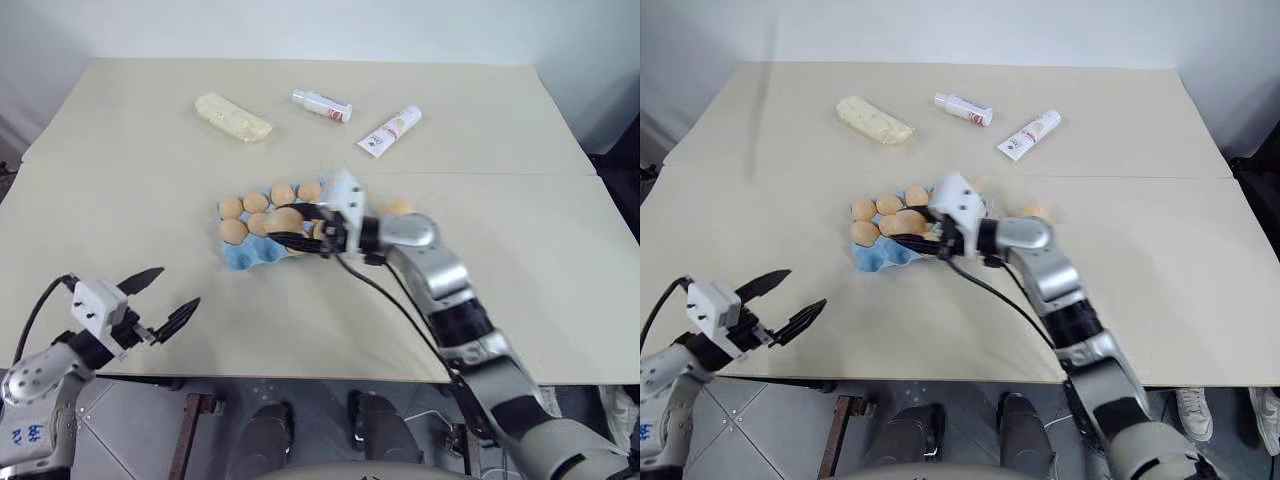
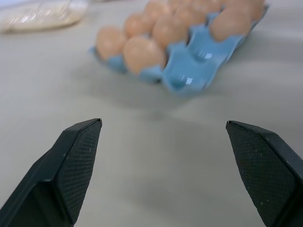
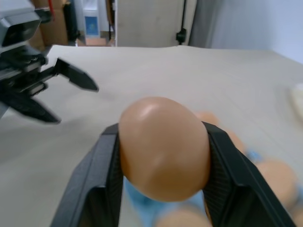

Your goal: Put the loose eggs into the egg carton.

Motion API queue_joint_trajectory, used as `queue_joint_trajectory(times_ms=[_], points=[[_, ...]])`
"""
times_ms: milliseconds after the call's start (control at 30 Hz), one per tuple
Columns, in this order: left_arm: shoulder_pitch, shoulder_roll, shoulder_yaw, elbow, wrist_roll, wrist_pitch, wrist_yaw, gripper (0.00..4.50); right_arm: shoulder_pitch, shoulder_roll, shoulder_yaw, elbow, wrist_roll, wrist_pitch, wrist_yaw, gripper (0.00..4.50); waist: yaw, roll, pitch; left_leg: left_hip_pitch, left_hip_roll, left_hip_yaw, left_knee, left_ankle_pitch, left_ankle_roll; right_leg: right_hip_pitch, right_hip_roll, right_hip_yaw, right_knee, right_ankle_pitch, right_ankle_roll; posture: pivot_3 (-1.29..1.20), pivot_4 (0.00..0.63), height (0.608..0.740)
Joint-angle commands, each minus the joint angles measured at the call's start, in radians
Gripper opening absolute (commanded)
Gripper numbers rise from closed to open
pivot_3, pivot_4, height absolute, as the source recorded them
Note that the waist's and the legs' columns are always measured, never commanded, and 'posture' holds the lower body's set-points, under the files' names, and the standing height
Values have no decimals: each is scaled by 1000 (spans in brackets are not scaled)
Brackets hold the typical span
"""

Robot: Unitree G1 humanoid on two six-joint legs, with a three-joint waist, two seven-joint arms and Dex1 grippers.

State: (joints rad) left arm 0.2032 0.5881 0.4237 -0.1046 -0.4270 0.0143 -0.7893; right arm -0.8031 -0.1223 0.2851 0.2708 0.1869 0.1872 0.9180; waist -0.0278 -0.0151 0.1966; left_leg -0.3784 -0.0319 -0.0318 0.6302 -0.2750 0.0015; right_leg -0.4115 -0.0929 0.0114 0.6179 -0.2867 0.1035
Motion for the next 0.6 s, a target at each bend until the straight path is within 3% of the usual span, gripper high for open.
queue_joint_trajectory(times_ms=[33,133,400,600], points=[[25,-12,35,-43,-21,-10,18,4500,-57,44,41,94,-70,-64,-37,1794,0,0,0,0,0,0,0,0,0,0,0,0,0,0,0,0,150,740],[49,-24,43,-74,-24,-12,33,4500,-85,75,57,181,-95,-79,-36,1794,-2,-1,0,0,0,0,-1,-1,0,0,-1,-3,-1,0,0,0,150,740],[52,-26,28,-103,-25,-2,46,4500,-69,55,25,143,-74,-104,17,4455,-7,-1,-1,-3,0,0,-1,-1,0,-3,0,-4,-1,0,-1,0,150,740],[-8,-5,-38,-104,-7,11,11,4500,65,-84,-89,-132,38,-73,71,4455,3,-1,-1,-6,0,-2,0,-2,0,-3,0,-5,-3,0,0,0,150,740]])
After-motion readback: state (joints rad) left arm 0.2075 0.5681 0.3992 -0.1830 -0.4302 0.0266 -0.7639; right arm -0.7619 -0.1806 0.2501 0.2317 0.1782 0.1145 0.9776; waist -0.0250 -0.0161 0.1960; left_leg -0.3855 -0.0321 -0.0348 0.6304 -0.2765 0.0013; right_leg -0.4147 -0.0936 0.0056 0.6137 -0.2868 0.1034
